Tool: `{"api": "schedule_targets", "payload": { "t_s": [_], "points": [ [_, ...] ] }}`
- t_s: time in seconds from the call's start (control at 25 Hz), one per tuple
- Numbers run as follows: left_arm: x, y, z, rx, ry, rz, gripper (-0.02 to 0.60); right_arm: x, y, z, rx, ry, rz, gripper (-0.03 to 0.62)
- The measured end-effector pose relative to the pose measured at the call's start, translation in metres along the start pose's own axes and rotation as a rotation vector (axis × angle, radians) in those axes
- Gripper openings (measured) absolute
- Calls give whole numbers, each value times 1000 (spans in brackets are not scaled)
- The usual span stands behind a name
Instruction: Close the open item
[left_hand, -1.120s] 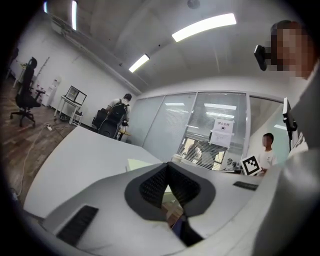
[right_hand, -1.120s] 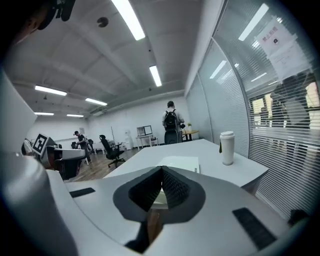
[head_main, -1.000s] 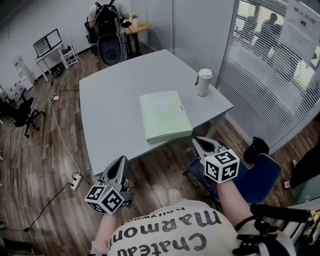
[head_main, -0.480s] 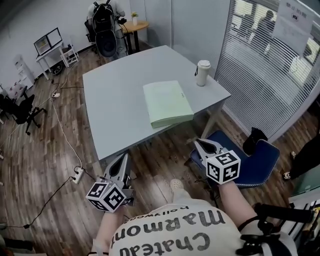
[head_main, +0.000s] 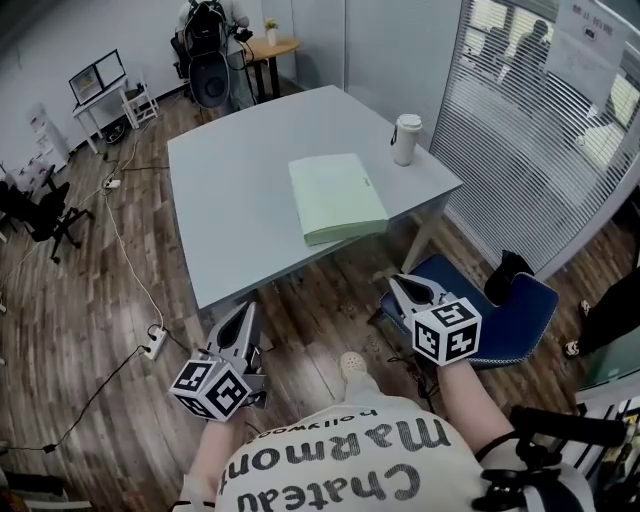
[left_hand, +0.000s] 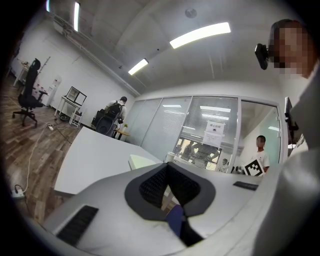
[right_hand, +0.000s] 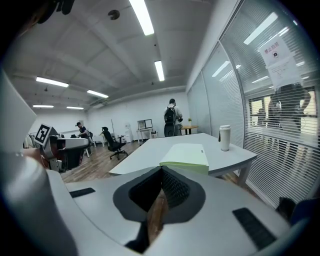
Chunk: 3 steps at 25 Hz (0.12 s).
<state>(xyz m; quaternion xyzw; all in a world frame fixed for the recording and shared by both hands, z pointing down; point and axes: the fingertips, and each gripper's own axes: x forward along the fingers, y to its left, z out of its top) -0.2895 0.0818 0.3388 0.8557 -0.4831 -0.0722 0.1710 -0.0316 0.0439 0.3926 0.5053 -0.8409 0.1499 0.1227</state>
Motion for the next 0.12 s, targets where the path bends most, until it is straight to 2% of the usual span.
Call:
{"api": "schedule_targets", "payload": {
  "t_s": [0.12],
  "points": [
    [-1, 1, -2, -6, 3, 2, 0, 1, 2, 1, -1, -1, 1, -2]
  ]
}}
